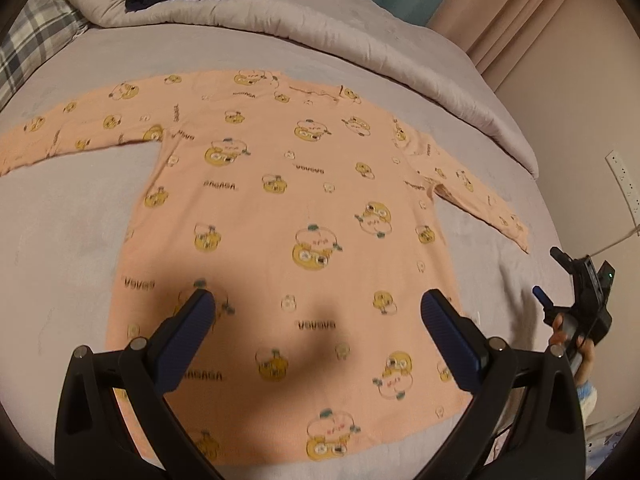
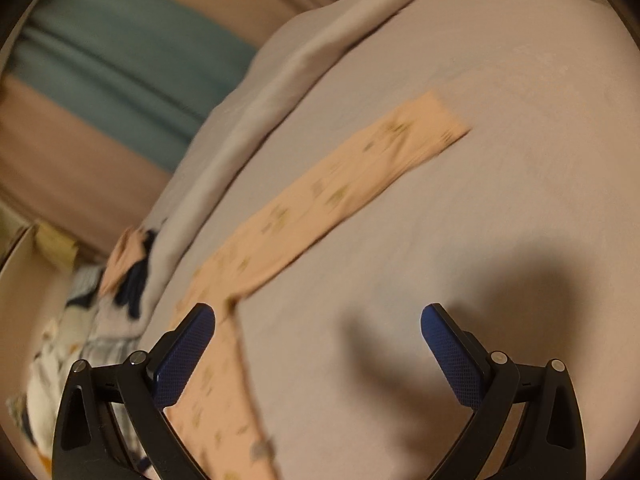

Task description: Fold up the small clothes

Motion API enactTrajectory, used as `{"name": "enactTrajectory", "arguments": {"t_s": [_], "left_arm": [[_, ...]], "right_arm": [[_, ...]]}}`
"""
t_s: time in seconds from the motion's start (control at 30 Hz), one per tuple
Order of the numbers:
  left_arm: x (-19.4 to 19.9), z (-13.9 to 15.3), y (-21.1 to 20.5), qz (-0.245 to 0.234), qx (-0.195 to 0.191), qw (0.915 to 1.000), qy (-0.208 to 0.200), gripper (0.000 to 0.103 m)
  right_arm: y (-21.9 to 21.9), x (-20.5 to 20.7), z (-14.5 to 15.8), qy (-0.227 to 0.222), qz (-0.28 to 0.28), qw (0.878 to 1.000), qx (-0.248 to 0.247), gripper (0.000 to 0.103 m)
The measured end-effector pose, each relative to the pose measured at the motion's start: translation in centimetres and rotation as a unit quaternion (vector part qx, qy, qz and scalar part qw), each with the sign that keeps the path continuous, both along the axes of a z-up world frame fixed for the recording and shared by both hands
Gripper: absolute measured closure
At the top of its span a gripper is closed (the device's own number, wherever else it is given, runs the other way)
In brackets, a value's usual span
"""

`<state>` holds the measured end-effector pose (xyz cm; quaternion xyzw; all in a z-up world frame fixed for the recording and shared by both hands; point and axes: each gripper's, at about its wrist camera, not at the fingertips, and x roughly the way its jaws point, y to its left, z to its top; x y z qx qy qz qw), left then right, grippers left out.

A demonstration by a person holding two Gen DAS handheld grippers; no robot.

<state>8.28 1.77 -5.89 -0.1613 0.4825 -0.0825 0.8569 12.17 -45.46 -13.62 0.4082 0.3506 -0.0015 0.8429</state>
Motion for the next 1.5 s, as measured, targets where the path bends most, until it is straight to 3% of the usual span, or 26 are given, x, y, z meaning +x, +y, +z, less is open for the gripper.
{"name": "enactTrajectory", "arguments": {"t_s": [0.23, 0.33, 0.4, 0.5, 0.57, 0.67, 0.8, 0.93, 1.07, 1.2, 1.3, 1.37, 1.47, 1.5], "left_arm": [[3.3, 0.3, 0.2, 0.002, 0.014, 0.9999, -0.009, 0.0], [4.7, 0.3, 0.3, 0.008, 0.03, 0.9995, -0.01, 0.0], [5.7, 0.2, 0.5, 0.011, 0.031, 0.9994, -0.01, 0.0], [6.9, -0.2, 0.5, 0.013, 0.035, 0.9993, -0.008, 0.0], [7.6, -0.5, 0.7, 0.013, 0.036, 0.9993, -0.005, 0.0], [8.3, -1.1, 1.3, 0.015, 0.027, 0.9995, 0.001, 0.0], [8.2, -1.3, 2.8, 0.026, 0.021, 0.9994, 0.004, 0.0], [7.9, -1.1, 4.6, 0.046, 0.0, 0.9989, 0.001, 0.0], [7.0, -0.5, 6.7, 0.065, -0.021, 0.9977, -0.008, 0.0], [5.8, 0.0, 9.1, 0.078, -0.025, 0.9965, -0.016, 0.0], [4.7, 0.1, 11.8, 0.105, -0.033, 0.9937, -0.021, 0.0], [4.2, 0.0, 13.3, 0.121, -0.037, 0.9918, -0.019, 0.0], [3.4, -0.3, 15.0, 0.139, -0.038, 0.9895, -0.014, 0.0], [3.2, -0.5, 15.4, 0.143, -0.035, 0.9891, -0.011, 0.0]], "right_arm": [[-3.8, 4.3, -1.6, 0.026, -0.057, 0.998, 0.017, 0.001], [-5.3, 5.9, -3.3, 0.031, -0.092, 0.994, 0.056, 0.013], [-7.0, 5.4, -4.1, 0.007, -0.13, 0.988, 0.083, 0.019], [-7.4, 5.3, -4.7, -0.001, -0.155, 0.982, 0.107, 0.045], [-7.2, 5.2, -4.9, 0.005, -0.162, 0.981, 0.109, 0.071], [-7.1, 4.6, -5.0, 0.008, -0.168, 0.981, 0.1, 0.086], [-5.7, 5.9, -2.3, -0.002, -0.152, 0.988, 0.033, 0.09], [1.2, 7.0, 4.4, -0.044, -0.056, 0.992, -0.106, 0.09], [12.4, 8.3, 10.4, -0.098, 0.068, 0.969, -0.214, 0.09], [22.6, 9.5, 13.6, -0.136, 0.162, 0.945, -0.251, 0.09], [29.8, 10.4, 14.2, -0.16, 0.202, 0.917, -0.304, 0.09], [33.8, 12.2, 13.4, -0.164, 0.242, 0.903, -0.314, 0.09], [39.7, 13.3, 9.9, -0.143, 0.291, 0.879, -0.351, 0.09], [42.1, 12.5, 8.3, -0.138, 0.316, 0.865, -0.365, 0.09]]}}
